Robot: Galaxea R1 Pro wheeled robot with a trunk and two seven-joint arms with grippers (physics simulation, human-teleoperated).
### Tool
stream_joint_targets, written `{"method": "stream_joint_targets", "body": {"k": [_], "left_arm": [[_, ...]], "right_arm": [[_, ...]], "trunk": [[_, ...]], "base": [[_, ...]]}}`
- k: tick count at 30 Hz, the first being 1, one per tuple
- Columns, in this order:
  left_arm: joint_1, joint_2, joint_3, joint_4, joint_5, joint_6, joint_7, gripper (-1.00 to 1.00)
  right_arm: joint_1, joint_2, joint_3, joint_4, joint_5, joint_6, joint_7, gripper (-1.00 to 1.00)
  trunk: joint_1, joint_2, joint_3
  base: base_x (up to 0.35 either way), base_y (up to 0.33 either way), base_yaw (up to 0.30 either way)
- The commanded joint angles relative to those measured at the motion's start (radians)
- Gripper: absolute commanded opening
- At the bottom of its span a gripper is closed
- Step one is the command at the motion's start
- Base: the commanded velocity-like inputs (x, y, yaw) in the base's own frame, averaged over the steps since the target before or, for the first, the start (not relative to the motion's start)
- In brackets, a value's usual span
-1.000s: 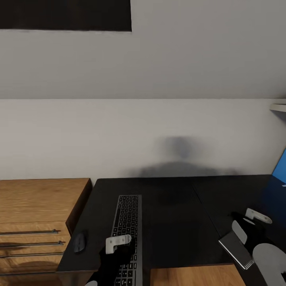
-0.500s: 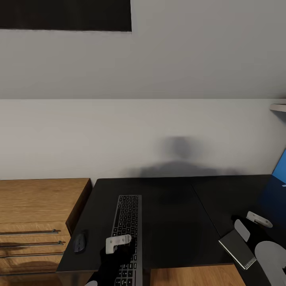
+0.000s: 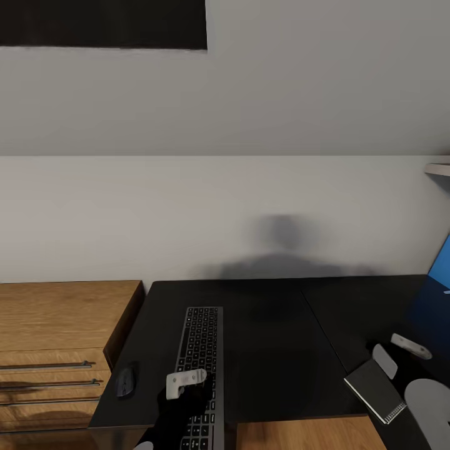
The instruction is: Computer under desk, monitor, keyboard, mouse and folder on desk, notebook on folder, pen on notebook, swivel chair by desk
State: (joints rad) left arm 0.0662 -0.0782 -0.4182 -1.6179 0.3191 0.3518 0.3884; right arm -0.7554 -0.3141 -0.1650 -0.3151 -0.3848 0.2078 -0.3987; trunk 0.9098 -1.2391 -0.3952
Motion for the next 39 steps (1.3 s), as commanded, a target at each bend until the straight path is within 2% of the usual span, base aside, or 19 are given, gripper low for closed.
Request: {"method": "stream_joint_targets", "body": {"k": [1, 9, 22, 32, 39], "left_arm": [[0.000, 0.000, -0.001, -0.002, 0.010, 0.003, 0.007, 1.00], [0.000, 0.000, -0.001, -0.002, 0.010, 0.003, 0.007, 1.00], [0.000, 0.001, -0.001, -0.002, 0.011, 0.003, 0.007, 1.00], [0.000, 0.000, -0.001, -0.002, 0.010, 0.003, 0.007, 1.00], [0.000, -0.001, -0.003, -0.002, 0.011, 0.004, 0.009, 1.00]], "right_arm": [[-0.001, -0.001, 0.001, -0.003, -0.008, 0.008, -0.004, 1.00], [-0.002, -0.004, 0.001, -0.005, -0.006, 0.058, -0.002, 1.00], [-0.002, -0.002, 0.002, -0.005, -0.006, 0.069, 0.000, 1.00], [-0.002, -0.001, 0.002, -0.005, -0.006, 0.119, 0.004, 1.00], [-0.002, 0.000, 0.003, -0.006, -0.006, 0.123, 0.006, 1.00]], "trunk": [[0.000, -0.001, -0.001], [0.000, -0.001, -0.001], [0.000, -0.001, -0.001], [0.000, -0.001, -0.001], [0.027, -0.050, -0.023]], "base": [[0.000, 0.000, 0.000], [0.000, 0.000, 0.000], [0.000, 0.000, 0.000], [0.000, 0.000, 0.000], [0.000, 0.000, 0.000]]}}
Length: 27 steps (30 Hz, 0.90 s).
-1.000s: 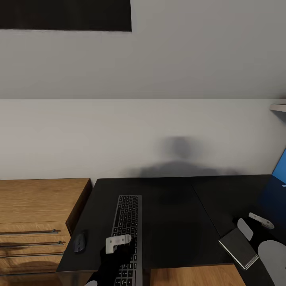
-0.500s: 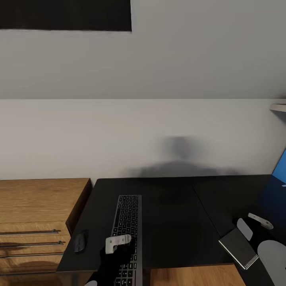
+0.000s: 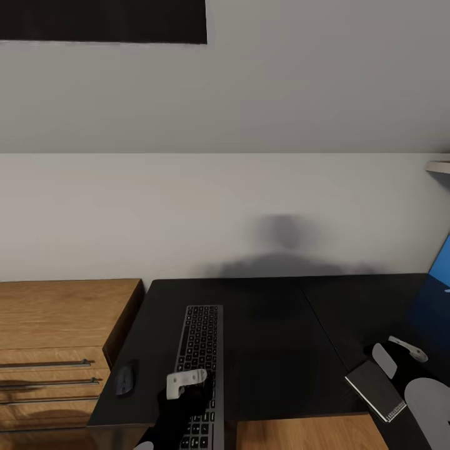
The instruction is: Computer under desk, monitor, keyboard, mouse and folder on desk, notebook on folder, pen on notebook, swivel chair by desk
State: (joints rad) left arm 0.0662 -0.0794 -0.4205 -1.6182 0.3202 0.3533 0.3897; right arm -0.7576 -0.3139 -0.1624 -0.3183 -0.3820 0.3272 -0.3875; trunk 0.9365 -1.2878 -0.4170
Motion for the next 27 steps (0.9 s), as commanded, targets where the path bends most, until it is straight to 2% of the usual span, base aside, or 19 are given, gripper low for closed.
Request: {"method": "stream_joint_targets", "body": {"k": [1, 21, 27], "left_arm": [[0.000, 0.000, 0.000, -0.002, 0.010, 0.003, 0.008, 1.00], [0.000, 0.002, 0.001, -0.002, 0.010, 0.003, 0.006, 1.00], [0.000, 0.000, 0.000, -0.002, 0.010, 0.004, 0.006, 1.00]], "right_arm": [[0.000, 0.001, 0.001, -0.002, -0.009, 0.003, -0.005, 1.00], [0.000, 0.001, 0.001, -0.002, -0.009, 0.002, -0.005, 1.00], [0.000, 0.001, 0.001, -0.002, -0.009, 0.001, -0.005, 1.00]], "trunk": [[0.000, -0.001, -0.001], [0.000, -0.001, -0.001], [0.023, -0.043, -0.020]], "base": [[0.000, 0.000, 0.000], [0.000, 0.000, 0.000], [0.000, 0.000, 0.000]]}}
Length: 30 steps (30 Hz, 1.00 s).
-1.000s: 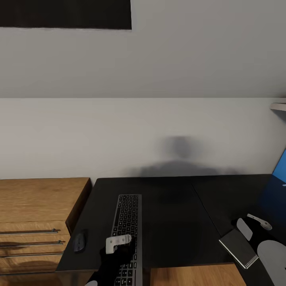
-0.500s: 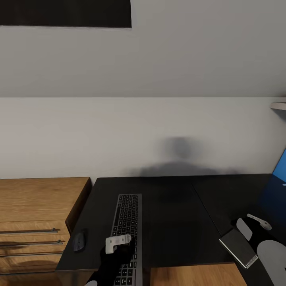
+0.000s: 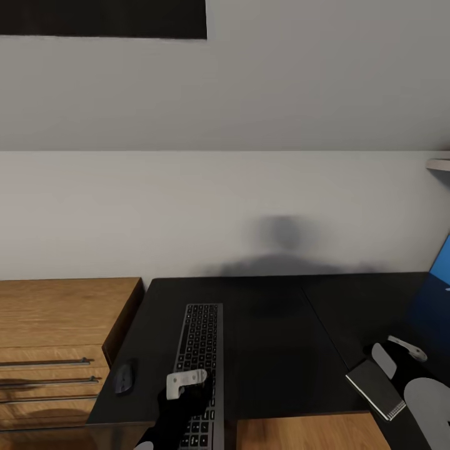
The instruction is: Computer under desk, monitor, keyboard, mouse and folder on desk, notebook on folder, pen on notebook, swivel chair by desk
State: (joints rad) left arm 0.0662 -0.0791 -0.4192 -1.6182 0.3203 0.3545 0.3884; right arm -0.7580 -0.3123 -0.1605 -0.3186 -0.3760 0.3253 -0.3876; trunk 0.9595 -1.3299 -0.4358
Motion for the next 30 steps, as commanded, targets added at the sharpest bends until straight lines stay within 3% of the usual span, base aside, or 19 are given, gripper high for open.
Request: {"method": "stream_joint_targets", "body": {"k": [1, 30], "left_arm": [[0.000, 0.000, -0.001, -0.002, 0.010, 0.003, 0.007, 1.00], [0.000, 0.002, 0.011, -0.002, 0.012, 0.001, 0.007, 1.00]], "right_arm": [[0.000, 0.000, 0.000, -0.002, -0.015, 0.002, -0.005, 1.00], [0.000, 0.007, 0.009, -0.065, -0.011, -0.002, -0.004, 1.00]], "trunk": [[0.004, -0.008, -0.004], [0.012, -0.022, -0.010]], "base": [[0.000, 0.000, 0.000], [0.000, 0.000, 0.000]]}}
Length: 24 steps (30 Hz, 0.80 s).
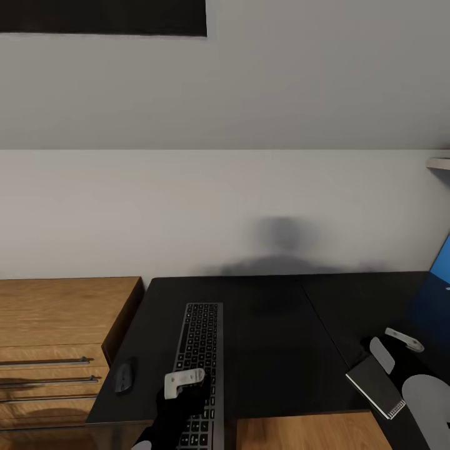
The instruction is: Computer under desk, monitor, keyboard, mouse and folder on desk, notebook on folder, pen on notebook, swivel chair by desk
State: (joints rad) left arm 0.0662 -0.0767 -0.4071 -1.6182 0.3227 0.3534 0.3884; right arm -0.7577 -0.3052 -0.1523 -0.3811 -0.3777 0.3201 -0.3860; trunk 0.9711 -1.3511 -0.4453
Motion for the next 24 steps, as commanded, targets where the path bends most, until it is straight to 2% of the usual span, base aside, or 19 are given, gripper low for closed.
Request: {"method": "stream_joint_targets", "body": {"k": [1, 24], "left_arm": [[0.000, 0.000, 0.000, -0.002, 0.010, 0.002, 0.007, 1.00], [0.000, 0.000, 0.000, -0.002, 0.010, 0.002, 0.007, 1.00]], "right_arm": [[0.000, 0.000, 0.000, -0.002, -0.009, 0.004, -0.005, 1.00], [0.000, 0.000, 0.003, 0.001, -0.007, 0.008, -0.006, 1.00]], "trunk": [[0.000, -0.001, -0.001], [0.000, -0.001, -0.001]], "base": [[0.000, 0.000, 0.000], [0.000, 0.000, 0.000]]}}
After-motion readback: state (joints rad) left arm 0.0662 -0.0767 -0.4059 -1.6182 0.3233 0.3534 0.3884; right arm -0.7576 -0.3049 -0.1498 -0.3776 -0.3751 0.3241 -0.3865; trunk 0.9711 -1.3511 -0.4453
